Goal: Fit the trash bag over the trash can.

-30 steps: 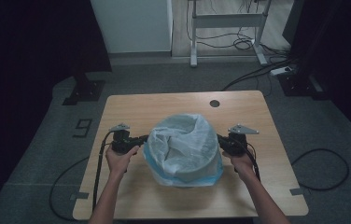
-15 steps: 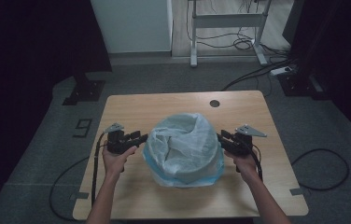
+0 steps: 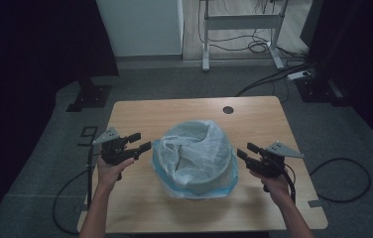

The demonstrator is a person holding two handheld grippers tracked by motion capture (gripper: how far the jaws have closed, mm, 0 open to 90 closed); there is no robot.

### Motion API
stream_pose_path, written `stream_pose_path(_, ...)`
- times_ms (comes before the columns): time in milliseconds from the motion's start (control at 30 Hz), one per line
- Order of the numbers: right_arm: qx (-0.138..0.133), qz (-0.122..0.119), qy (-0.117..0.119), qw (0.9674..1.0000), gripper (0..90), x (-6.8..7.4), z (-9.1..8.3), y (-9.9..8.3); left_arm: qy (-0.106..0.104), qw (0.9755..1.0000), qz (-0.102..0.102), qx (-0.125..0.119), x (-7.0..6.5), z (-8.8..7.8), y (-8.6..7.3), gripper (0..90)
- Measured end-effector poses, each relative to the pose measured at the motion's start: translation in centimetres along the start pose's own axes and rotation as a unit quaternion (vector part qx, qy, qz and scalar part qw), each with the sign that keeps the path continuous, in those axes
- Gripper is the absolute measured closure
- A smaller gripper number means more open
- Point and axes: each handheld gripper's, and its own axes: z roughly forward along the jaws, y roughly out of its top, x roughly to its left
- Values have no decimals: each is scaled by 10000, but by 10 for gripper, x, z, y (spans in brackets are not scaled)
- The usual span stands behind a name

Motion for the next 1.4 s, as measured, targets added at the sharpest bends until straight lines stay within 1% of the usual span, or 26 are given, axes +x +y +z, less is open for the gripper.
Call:
stream_pose_path(100,-17,-7,82,10000,430,1,-14,-10,-256,9995,162,-10,-7,-1,10,326)
stream_pose_path(200,43,-55,134,9999,426,0,-25,-21,-425,9982,392,131,-16,2,23,330)
stream_pose_path(267,104,-94,127,9998,423,0,-31,-29,-510,9969,553,223,-23,7,32,332)
stream_pose_path(333,127,-83,136,9998,422,0,-35,-37,-611,9952,703,302,-29,13,40,347)
stream_pose_path(367,124,-48,143,9998,423,0,-38,-41,-681,9940,792,334,-32,16,43,380)
stream_pose_path(400,110,-11,150,9998,423,-1,-40,-45,-752,9931,826,352,-33,18,45,420)
stream_pose_path(433,112,16,153,9998,422,-1,-41,-47,-817,9922,850,403,-34,21,47,420)
stream_pose_path(467,158,7,166,9997,420,-1,-42,-49,-803,9919,884,439,-35,23,49,414)
stream_pose_path(500,192,-11,171,9997,421,-2,-43,-50,-787,9918,891,462,-36,25,49,413)
stream_pose_path(600,168,17,188,9997,420,-3,-46,-51,-805,9919,862,478,-36,26,50,413)
stream_pose_path(667,182,-5,193,9996,420,-2,-46,-51,-840,9915,846,520,-35,27,50,414)
stream_pose_path(733,188,31,186,9996,420,-2,-45,-52,-855,9913,834,558,-34,28,51,415)
stream_pose_path(800,191,39,182,9996,420,-2,-44,-52,-894,9905,848,611,-34,30,53,417)
stream_pose_path(900,201,45,168,9996,420,-2,-44,-53,-1001,9884,885,721,-35,36,58,420)
stream_pose_path(967,200,47,157,9997,420,-2,-44,-54,-1068,9865,926,832,-35,43,61,419)
stream_pose_path(1033,209,78,145,9996,420,-2,-45,-55,-1080,9851,959,936,-37,48,63,417)
stream_pose_path(1100,226,96,134,9996,420,-3,-45,-56,-1128,9827,1026,1047,-39,54,66,417)
stream_pose_path(1167,219,112,127,9996,421,-4,-45,-56,-1138,9790,1152,1241,-42,60,69,416)
stream_pose_path(1267,204,133,137,9996,427,-5,-46,-57,-1210,9722,1284,1538,-46,69,72,436)
stream_pose_path(1333,204,143,153,9996,428,-4,-46,-57,-1202,9679,1345,1750,-49,75,74,451)
stream_pose_path(1400,217,141,155,9995,430,-4,-46,-57,-1221,9620,1415,1988,-52,81,76,480)
